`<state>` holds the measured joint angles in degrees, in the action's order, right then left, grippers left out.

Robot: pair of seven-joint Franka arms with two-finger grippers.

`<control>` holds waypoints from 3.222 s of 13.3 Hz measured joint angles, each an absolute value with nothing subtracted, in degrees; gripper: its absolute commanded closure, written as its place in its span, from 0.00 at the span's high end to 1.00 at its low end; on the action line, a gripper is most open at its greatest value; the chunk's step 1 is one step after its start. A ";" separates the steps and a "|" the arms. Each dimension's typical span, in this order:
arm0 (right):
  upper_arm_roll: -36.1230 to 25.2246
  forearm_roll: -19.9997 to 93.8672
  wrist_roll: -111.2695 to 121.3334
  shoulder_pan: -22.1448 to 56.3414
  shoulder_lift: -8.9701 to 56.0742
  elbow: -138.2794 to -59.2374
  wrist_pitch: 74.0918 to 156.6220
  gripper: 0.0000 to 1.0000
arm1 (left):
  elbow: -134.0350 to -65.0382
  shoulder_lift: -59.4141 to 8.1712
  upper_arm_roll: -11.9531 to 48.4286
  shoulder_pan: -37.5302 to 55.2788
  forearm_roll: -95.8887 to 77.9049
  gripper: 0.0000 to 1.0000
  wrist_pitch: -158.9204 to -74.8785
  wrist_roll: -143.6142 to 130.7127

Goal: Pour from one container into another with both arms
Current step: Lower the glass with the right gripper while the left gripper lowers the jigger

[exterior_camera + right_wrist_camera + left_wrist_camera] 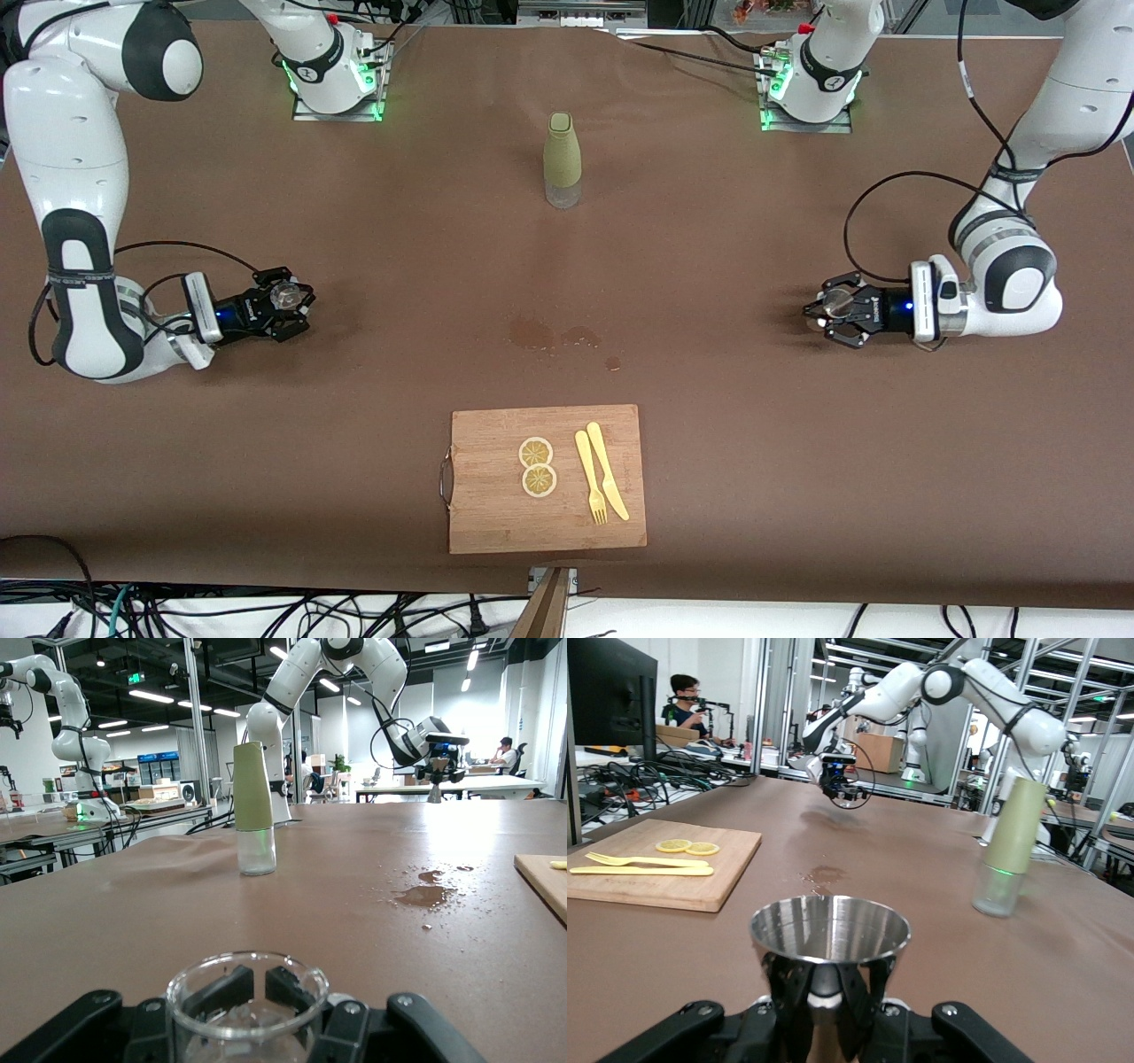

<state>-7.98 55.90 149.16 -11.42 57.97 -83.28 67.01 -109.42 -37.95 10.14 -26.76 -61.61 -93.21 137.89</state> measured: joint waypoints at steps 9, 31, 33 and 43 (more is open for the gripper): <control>-7.25 58.34 150.53 -11.33 60.69 -83.30 70.33 0.08 | -99.94 -49.06 5.91 -28.57 -58.31 0.00 -86.85 147.85; -10.00 57.59 150.52 -9.12 62.24 -83.00 72.64 1.00 | -91.81 -53.79 1.33 -29.52 -52.60 1.00 -82.92 151.20; -12.29 55.65 148.90 -9.22 61.46 -82.76 72.47 1.00 | -91.32 -53.77 1.16 -30.27 -50.90 1.00 -82.93 151.23; -19.01 42.87 130.27 -9.02 52.97 -78.50 72.40 1.00 | -87.46 -39.95 -0.33 -30.93 -40.08 1.00 -100.43 151.22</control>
